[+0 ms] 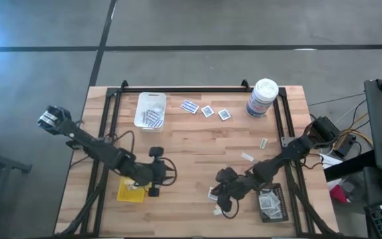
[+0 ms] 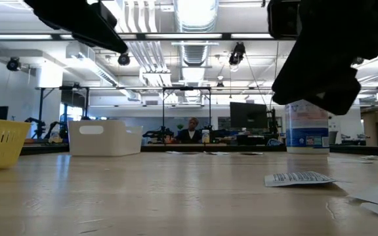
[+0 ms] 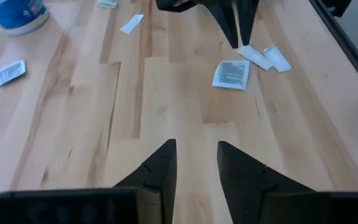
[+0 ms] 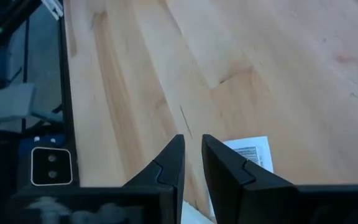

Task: Pick & Place First Aid Supplies
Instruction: Put the towelette pack into the black bin

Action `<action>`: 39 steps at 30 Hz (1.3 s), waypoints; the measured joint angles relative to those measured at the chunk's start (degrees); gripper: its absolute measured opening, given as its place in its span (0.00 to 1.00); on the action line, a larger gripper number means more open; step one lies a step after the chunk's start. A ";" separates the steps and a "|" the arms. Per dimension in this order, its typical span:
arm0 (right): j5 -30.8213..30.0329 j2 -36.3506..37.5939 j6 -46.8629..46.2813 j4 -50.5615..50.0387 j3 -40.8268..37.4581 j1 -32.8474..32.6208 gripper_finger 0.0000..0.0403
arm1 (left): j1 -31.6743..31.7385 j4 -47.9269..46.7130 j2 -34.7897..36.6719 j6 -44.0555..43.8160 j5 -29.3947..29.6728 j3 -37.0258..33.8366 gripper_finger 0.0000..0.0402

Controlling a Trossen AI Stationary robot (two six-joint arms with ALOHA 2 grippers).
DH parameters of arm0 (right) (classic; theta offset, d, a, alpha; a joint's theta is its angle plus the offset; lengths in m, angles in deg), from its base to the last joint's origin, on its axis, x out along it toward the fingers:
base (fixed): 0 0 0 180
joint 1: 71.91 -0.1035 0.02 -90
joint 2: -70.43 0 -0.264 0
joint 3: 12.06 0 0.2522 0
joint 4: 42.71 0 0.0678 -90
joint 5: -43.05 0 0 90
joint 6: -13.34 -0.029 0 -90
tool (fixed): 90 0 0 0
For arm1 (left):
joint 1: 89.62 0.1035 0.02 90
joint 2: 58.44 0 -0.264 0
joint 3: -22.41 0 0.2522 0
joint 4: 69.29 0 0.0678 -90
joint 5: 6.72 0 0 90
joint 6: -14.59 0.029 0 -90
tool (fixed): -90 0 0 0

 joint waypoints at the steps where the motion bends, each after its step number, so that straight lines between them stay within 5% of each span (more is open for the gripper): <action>1: -0.99 0.00 -0.47 0.04 0.00 -0.47 0.13 | 0.22 1.25 -0.81 0.60 -0.01 0.00 0.27; 8: -8.40 -0.02 -0.99 -0.05 1.51 -3.17 0.13 | 2.83 6.96 -4.00 1.39 -0.05 -0.02 0.27; 14: -8.51 -0.02 8.39 -2.31 8.58 -3.58 0.13 | 6.00 8.40 -4.08 2.39 -0.06 -0.02 0.27; 25: -9.92 -0.02 10.74 -35.98 24.89 -3.14 0.13 | 10.44 14.33 -3.61 8.14 -5.02 -0.02 0.27; 39: -9.63 -2.82 8.97 -38.86 23.21 -3.01 0.13 | 10.63 14.09 -3.89 7.28 -13.28 -0.15 0.27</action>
